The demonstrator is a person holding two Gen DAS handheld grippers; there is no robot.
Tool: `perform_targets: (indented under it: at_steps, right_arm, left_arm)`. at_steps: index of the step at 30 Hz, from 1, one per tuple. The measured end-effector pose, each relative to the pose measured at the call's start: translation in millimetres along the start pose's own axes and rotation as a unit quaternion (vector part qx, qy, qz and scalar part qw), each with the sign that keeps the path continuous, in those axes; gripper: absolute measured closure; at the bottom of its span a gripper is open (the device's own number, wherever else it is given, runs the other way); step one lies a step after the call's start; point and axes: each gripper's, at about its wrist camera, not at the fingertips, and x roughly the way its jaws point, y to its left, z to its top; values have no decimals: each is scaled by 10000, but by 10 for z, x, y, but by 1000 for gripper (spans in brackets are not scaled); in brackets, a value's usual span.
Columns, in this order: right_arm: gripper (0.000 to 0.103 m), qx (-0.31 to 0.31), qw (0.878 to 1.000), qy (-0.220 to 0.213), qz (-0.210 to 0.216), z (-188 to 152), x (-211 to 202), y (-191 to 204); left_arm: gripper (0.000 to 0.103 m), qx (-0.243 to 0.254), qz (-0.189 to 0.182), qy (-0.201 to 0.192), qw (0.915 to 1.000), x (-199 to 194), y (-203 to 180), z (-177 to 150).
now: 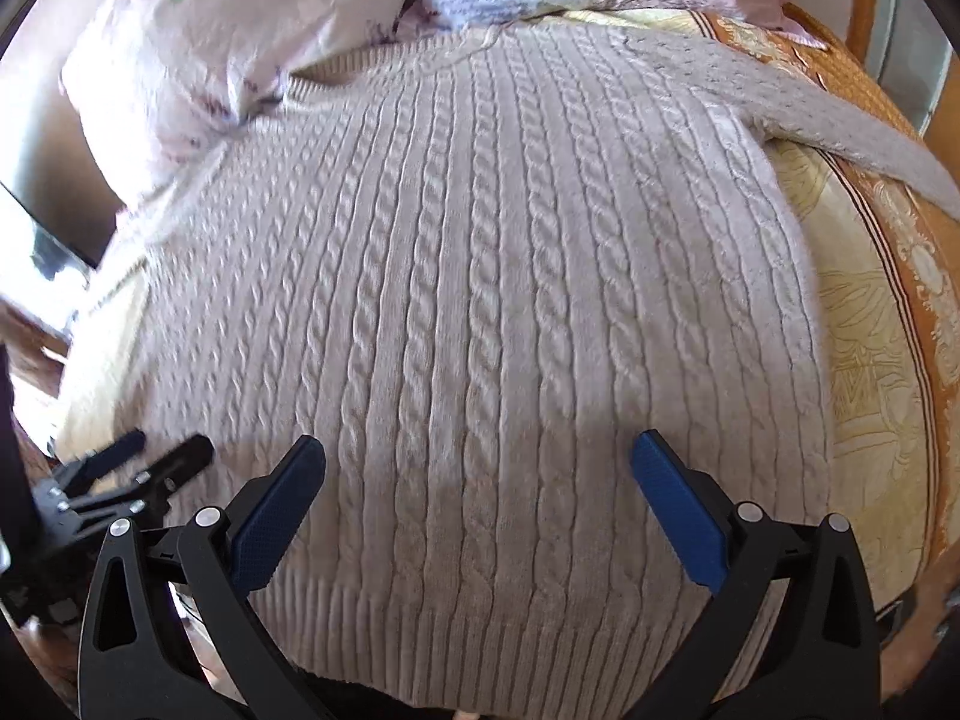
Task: Fold small clothes
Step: 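Move the right gripper to a sweater sleeve cuff and close on it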
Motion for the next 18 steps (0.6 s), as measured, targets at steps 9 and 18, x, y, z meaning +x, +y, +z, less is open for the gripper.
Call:
perform_targets:
  at_steps: [9,18]
  right_arm:
    - [16,2508,9614,-1090,306,665,-334,-1540]
    - [46,4047,9020,-1457,377,1023,-306,-2600]
  left_arm:
    - [2,-557,-885,-273,9941,21,158,273]
    - [2,-443,-451,-726,9954,-28,152,518]
